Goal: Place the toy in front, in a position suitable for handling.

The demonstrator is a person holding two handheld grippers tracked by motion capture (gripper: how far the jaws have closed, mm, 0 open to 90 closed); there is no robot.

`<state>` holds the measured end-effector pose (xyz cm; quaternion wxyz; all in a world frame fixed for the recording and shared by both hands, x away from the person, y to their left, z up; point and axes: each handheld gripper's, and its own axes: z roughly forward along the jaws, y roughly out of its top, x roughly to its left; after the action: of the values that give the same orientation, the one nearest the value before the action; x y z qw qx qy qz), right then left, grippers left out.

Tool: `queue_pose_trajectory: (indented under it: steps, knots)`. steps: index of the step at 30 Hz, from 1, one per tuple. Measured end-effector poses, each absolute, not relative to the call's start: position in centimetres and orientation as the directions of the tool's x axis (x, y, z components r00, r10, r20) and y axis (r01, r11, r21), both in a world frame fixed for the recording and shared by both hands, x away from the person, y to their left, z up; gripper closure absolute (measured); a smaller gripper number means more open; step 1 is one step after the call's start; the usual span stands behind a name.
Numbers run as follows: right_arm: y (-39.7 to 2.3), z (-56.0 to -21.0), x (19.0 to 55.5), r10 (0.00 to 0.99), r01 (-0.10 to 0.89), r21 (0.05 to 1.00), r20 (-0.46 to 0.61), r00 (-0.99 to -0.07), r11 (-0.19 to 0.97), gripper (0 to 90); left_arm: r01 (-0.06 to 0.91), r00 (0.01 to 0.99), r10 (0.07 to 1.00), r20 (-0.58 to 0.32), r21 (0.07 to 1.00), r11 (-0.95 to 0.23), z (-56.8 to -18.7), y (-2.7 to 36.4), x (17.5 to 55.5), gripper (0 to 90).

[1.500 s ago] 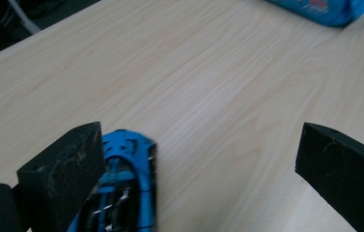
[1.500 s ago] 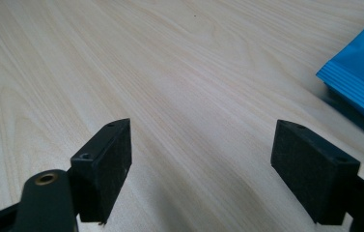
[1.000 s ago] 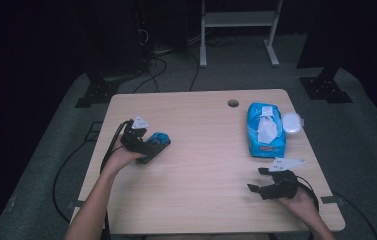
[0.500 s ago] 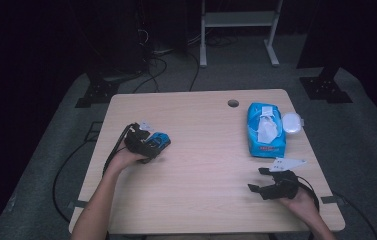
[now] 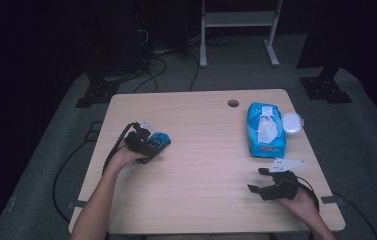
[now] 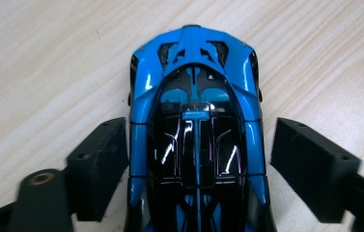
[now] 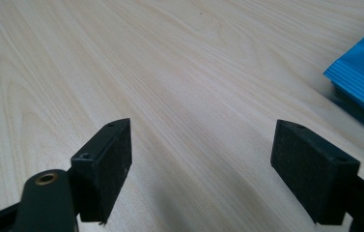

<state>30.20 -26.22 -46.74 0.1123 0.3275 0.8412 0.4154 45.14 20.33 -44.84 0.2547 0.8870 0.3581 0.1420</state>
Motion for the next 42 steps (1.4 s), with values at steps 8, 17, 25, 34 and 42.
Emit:
queue_pose_trajectory:
  steps: [8,17,25,34,42]
  knots:
    - [-26.21,-46.77,30.24,0.644,0.460,0.770,0.084,-0.760,0.442,21.7,0.586,0.697,0.716,0.046,0.540,-0.605,-44.90,20.72,45.32,26.3]
    - [-26.17,-46.80,30.22,0.643,0.460,0.768,0.083,-0.761,0.445,21.7,0.608,0.700,0.714,0.018,0.511,-0.608,-45.68,20.66,45.49,22.3]
    - [-26.18,-46.84,30.21,0.642,0.459,0.769,0.084,-0.762,0.445,21.8,0.590,0.703,0.710,0.033,0.530,-0.609,-45.45,20.71,45.41,25.7]
    - [-26.13,-46.89,30.22,0.642,0.462,0.764,0.082,-0.762,0.451,21.7,0.584,0.703,0.711,0.021,0.553,-0.594,-45.20,20.62,45.32,27.5]
    - [-26.17,-46.90,30.23,0.643,0.460,0.767,0.082,-0.761,0.448,21.8,0.575,0.702,0.712,0.018,0.574,-0.582,-44.81,20.83,45.17,27.6]
